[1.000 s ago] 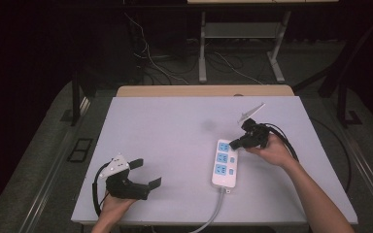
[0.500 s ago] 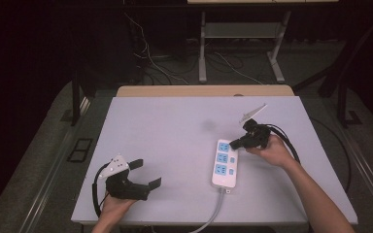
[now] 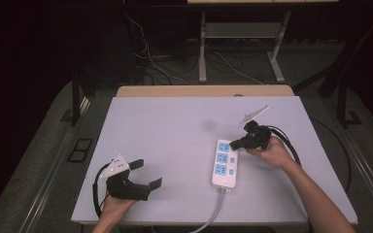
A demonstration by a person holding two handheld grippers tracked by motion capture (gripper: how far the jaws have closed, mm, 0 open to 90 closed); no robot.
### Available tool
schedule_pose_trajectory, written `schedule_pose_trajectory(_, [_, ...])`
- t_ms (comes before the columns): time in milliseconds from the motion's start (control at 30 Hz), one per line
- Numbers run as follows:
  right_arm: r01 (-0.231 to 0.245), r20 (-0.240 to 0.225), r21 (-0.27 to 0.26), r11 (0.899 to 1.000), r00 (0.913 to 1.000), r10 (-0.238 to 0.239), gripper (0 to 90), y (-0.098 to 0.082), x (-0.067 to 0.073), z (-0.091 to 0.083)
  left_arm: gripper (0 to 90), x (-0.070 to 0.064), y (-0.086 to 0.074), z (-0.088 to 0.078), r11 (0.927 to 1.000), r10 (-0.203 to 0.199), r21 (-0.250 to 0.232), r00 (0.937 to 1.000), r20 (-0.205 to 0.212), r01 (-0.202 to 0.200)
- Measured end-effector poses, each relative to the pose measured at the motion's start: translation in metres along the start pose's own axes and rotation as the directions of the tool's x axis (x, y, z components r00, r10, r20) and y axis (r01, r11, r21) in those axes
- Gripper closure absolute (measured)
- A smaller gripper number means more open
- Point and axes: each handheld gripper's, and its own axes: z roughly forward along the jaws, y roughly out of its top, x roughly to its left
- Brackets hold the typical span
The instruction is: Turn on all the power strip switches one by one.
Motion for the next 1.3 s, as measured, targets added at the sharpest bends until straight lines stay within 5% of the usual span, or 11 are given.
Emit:
schedule_pose_trajectory(633, [-0.025, -0.022, -0.001, 1.000, 0.9994, 0.025, 89.9, 0.003, 0.000, -0.001, 0.0, 0.002, 0.000, -0.001, 1.0000, -0.002, -0.003, 1.0000, 0.000, 0.002])
schedule_pose_trajectory(1033, [-0.022, 0.013, -0.049, 0.999, 0.9997, 0.023, 89.6, 0.005, 0.008, -0.023, 0.0, 0.000, 0.000, 0.000, 1.0000, -0.006, -0.006, 1.0000, 0.003, 0.006])
schedule_pose_trajectory(1300, [-0.042, 0.091, -0.106, 0.994, 0.9946, 0.052, 68.9, 0.002, 0.017, -0.046, 0.0, 0.000, 0.001, 0.000, 1.0000, -0.002, -0.007, 1.0000, 0.009, 0.002])
